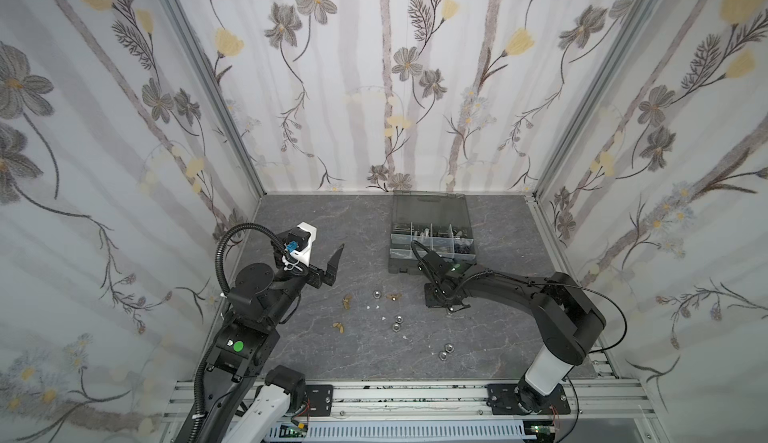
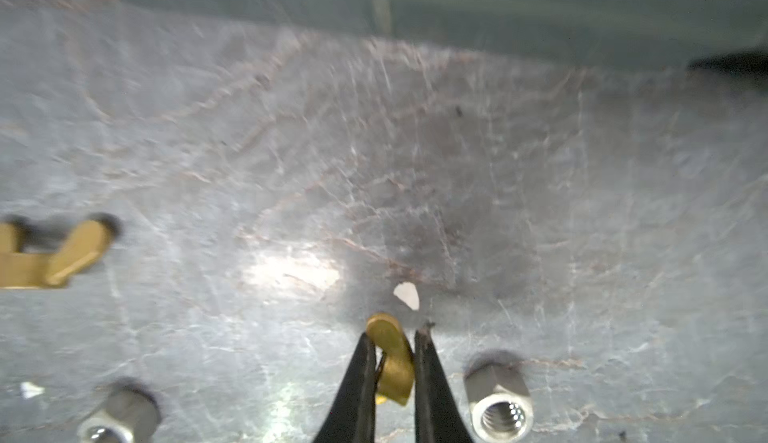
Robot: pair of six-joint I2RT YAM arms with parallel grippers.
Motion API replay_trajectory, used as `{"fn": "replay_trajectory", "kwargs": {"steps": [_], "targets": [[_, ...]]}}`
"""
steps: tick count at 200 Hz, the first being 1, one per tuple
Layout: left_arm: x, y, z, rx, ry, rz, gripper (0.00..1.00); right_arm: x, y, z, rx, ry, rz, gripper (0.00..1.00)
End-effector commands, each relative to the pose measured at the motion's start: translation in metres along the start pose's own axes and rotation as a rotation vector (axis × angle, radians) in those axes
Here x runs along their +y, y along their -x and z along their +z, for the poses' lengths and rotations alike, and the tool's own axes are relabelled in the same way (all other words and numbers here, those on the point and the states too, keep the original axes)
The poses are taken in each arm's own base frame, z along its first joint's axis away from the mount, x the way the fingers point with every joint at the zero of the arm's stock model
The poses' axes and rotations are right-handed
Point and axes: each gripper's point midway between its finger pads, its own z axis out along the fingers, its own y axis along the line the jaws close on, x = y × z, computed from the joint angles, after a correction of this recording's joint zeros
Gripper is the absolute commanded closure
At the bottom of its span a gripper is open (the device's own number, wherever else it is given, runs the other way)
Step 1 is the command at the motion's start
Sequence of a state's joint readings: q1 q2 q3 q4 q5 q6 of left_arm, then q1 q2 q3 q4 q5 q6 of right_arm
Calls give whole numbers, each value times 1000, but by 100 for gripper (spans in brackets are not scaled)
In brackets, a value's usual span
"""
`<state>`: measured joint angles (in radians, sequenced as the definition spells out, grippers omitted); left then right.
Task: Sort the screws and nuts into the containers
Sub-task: 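Carry the brass wing nut with the right gripper over the organizer, then open the right gripper to drop the wing nut into a compartment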
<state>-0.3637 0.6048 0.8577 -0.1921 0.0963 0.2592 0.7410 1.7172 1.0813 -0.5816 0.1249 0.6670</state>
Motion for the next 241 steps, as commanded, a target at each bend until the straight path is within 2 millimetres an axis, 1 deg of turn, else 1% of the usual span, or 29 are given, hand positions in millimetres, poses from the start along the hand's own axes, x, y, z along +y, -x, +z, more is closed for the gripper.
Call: {"fn": "replay_trajectory", "kwargs": {"steps": [1,11,25,37,45,60,83,112,134,158,171,188,212,227,241], "targets": [[4,11,-1,-31,17,19,0,-13,29,-23,-64,-52,-32,87],[4,11,-1,-27,19,21,0,-16,52,-37,-114,-47,-25,87],[5,10,0,-22,24,25,0,-23,81,-51,-167,-40,-14,87],[5,8,2,-17,21,25,0,-32,106,-59,-208,-48,-13,87],[5,9,4,-18,19,24,0,-38,120,-61,-222,-57,-14,87],[5,9,6,-18,17,23,0,-46,142,-60,-241,-77,-30,87],[5,11,11,-10,14,21,0,-58,166,-45,-237,-110,-47,87],[6,13,15,2,13,23,0,-56,190,-25,-240,-110,-64,87],[8,14,17,4,22,20,0,-54,195,-8,-221,-114,-72,87],[7,16,18,4,19,17,0,-52,190,12,-187,-106,-75,88],[8,18,18,9,20,18,0,-52,187,20,-175,-106,-76,88],[10,20,17,5,29,24,0,-55,183,27,-168,-113,-71,87],[11,20,18,5,33,25,0,-58,176,35,-163,-121,-68,83],[11,23,18,2,32,22,0,-58,176,35,-165,-120,-67,79],[11,25,17,-3,31,22,0,-57,179,31,-176,-115,-67,74]]}}
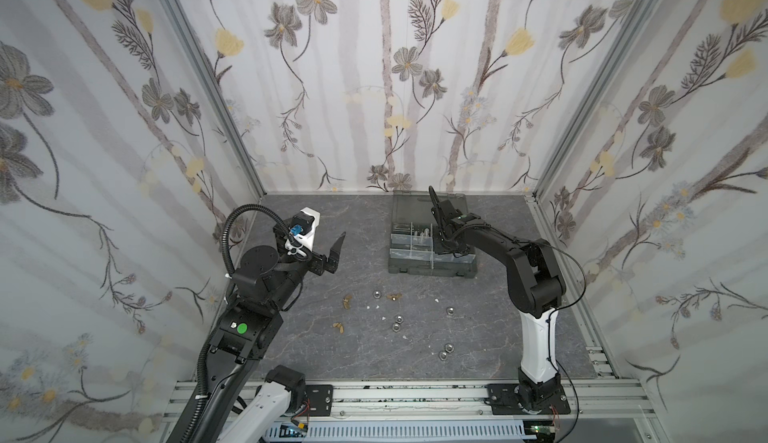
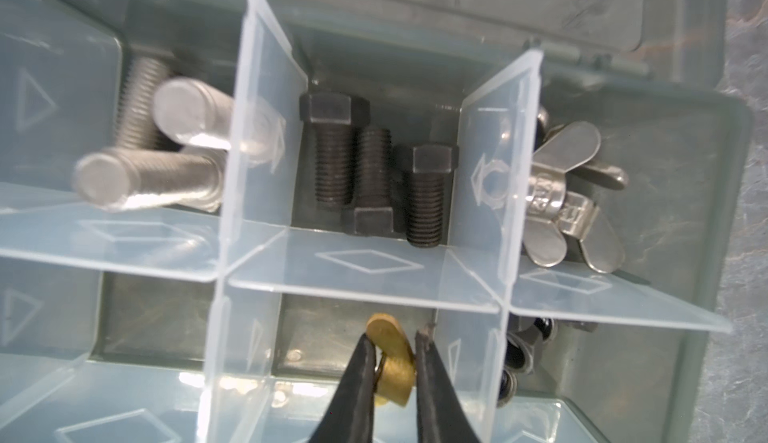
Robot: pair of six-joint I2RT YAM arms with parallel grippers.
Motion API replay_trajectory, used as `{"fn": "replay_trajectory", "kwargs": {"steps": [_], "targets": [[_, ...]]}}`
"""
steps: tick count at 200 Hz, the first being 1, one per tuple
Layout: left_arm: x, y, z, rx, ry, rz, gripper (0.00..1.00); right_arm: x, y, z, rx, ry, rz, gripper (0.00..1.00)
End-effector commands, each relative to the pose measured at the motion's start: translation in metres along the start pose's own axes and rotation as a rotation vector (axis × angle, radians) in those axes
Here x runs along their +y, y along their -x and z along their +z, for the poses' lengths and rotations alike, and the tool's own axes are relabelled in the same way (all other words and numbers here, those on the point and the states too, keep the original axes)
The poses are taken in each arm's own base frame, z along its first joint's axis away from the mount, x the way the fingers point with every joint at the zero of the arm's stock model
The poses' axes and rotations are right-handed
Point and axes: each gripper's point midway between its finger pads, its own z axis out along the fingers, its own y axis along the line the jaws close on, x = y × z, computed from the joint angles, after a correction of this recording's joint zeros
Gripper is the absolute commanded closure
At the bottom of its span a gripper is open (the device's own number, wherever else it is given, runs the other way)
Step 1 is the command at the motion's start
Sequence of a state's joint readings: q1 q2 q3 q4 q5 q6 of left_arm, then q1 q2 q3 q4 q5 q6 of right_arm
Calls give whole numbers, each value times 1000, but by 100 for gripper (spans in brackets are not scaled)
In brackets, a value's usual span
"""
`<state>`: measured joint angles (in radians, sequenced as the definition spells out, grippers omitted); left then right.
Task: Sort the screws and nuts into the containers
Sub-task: 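Open the right gripper to drop the wing nut into a compartment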
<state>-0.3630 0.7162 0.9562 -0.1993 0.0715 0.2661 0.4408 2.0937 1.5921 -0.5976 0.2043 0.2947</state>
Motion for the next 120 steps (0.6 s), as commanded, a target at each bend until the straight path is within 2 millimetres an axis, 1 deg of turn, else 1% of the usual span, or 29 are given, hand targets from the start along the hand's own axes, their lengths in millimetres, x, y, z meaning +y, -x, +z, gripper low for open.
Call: {"fn": "replay_trajectory", "kwargs": {"steps": [1,24,41,53,65,84,90,94,106,110,112,120], "targets": [[3,10,-2,-28,10,16,0,1,9,-3,-35,7,7,74],[3,12,-3,-38,14,16,0,2,17,-15,-54,17,8,67],[3,14,-4,-47,12,15,0,6,21,-28,-68,27,1,66],[3,15,-5,-53,9,14,0,16,24,-41,-91,54,-19,66],[2,16,-7,-58,7,15,0,33,23,-55,-112,87,-68,65],[2,18,-10,-65,6,16,0,67,12,-73,-111,167,-179,59],[1,18,-10,-64,1,17,0,79,6,-78,-106,195,-217,58],[0,18,-11,-64,-3,17,0,91,-1,-83,-101,227,-262,58],[-2,19,-12,-62,-16,22,0,112,-14,-91,-94,252,-354,57],[-3,19,-13,-60,-20,21,0,120,-20,-93,-90,269,-396,58],[-3,19,-13,-61,-22,21,0,127,-25,-95,-90,285,-434,58],[-3,20,-15,-66,-24,21,0,140,-39,-98,-90,311,-519,58]]}}
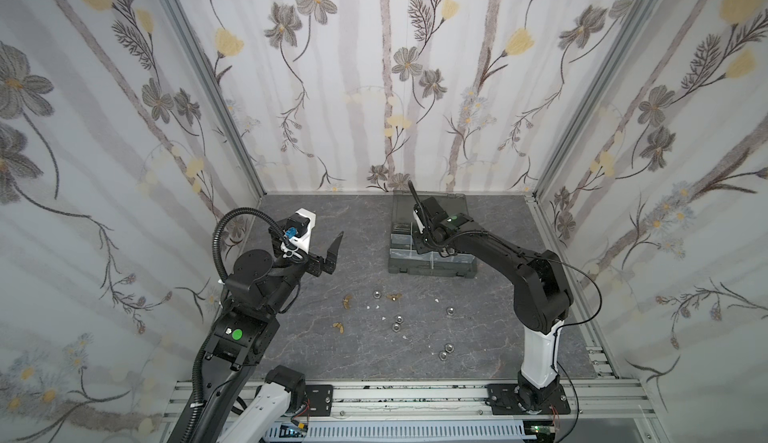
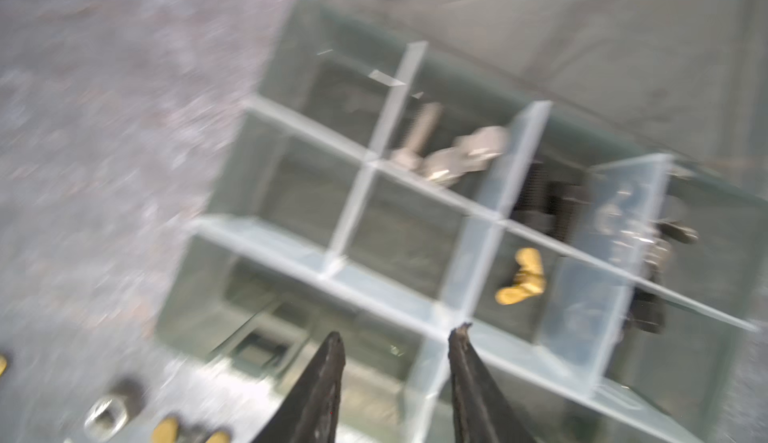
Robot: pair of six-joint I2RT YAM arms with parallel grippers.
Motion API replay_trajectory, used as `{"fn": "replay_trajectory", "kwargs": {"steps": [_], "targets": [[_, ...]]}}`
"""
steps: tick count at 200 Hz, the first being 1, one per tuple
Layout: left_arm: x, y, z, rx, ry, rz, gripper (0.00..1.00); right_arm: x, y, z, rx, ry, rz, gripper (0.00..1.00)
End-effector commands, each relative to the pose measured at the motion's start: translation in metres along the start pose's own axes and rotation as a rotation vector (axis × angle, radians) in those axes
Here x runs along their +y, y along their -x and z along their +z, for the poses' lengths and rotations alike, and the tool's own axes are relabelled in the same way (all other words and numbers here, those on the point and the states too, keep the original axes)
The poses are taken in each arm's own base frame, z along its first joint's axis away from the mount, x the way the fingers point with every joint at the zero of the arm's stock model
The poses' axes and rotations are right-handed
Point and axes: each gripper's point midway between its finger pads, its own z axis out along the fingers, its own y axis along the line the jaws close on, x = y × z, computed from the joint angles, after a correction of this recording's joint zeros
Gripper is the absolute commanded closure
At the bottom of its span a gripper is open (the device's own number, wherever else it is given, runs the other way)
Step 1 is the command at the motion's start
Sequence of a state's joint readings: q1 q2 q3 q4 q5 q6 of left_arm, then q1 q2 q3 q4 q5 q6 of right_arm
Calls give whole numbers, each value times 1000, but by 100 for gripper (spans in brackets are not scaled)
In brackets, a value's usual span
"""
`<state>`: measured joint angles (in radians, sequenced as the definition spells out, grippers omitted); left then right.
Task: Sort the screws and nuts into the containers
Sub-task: 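Open the right gripper to drop the wing nut into a compartment, then lower the right gripper onto another brass wing nut and grasp it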
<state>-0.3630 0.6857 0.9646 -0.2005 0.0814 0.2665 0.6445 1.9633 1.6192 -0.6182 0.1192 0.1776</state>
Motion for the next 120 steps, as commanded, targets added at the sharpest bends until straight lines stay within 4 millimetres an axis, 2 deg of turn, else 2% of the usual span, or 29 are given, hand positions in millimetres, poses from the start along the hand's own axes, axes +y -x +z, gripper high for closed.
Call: {"fn": "replay_trajectory", "kwargs": {"steps": [1,16,33,53,71,73,77,120], "targets": [[-3,9,-4,-27,-22,19,0,50,-23,-9,37,129,-246,58],[-4,9,-6,-33,-25,21,0,91,-49,-15,43,294,-444,54],[-5,9,-8,-30,-28,23,0,115,-61,-22,31,404,-535,54],[-4,12,-12,-38,-29,24,0,123,-67,-23,38,437,-599,52],[-5,11,-14,-39,-30,21,0,122,-73,-14,64,419,-650,50],[-5,12,-14,-39,-31,21,0,131,-78,-15,68,429,-674,50],[-6,11,-14,-38,-33,22,0,135,-82,-13,74,432,-693,50],[-6,10,-16,-30,-36,26,0,139,-112,17,165,379,-815,51]]}}
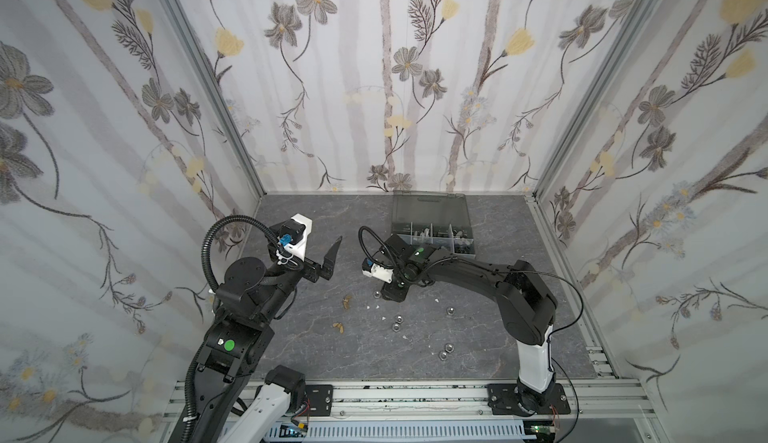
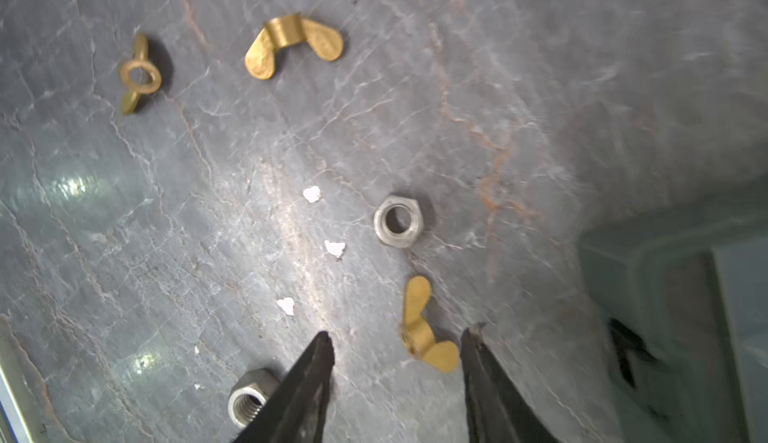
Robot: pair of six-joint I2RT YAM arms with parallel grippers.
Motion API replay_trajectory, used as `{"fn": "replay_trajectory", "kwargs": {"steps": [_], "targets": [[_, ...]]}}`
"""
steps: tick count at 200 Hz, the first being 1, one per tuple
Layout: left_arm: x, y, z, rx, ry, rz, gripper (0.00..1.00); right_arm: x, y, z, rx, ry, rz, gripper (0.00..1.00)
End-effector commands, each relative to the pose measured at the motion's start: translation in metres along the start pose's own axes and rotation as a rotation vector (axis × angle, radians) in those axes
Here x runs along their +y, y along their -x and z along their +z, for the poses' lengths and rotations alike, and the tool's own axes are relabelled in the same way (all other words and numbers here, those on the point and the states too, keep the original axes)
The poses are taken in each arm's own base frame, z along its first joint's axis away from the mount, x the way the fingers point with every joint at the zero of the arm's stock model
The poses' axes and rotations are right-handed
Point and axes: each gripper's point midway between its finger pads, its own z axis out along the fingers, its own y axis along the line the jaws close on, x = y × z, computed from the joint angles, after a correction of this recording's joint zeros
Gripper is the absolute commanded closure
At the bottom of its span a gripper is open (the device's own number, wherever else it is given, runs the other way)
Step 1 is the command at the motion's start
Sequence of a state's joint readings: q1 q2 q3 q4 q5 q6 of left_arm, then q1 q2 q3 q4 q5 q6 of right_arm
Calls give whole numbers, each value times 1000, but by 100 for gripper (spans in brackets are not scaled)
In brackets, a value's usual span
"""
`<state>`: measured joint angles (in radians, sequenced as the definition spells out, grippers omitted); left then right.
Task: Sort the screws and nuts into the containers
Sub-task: 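Lower the right gripper onto another brass wing nut and grasp it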
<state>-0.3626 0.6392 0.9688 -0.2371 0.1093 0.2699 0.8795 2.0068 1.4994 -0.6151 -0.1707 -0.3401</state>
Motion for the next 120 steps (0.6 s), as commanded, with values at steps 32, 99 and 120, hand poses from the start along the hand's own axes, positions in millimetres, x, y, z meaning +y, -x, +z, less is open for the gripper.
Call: {"fn": "replay_trajectory", "kwargs": {"steps": [32,99,120], "targets": [[-1,3,-4,-3,-6,26,0,-1,-15,18,76,-18,-97,51],[0,0,-2,2,-2,26,0,-2,-35,35,141,-18,-104,63],[0,0,-1,3,-2,29,0,-4,-39,36,148,-27,-97,67]]}}
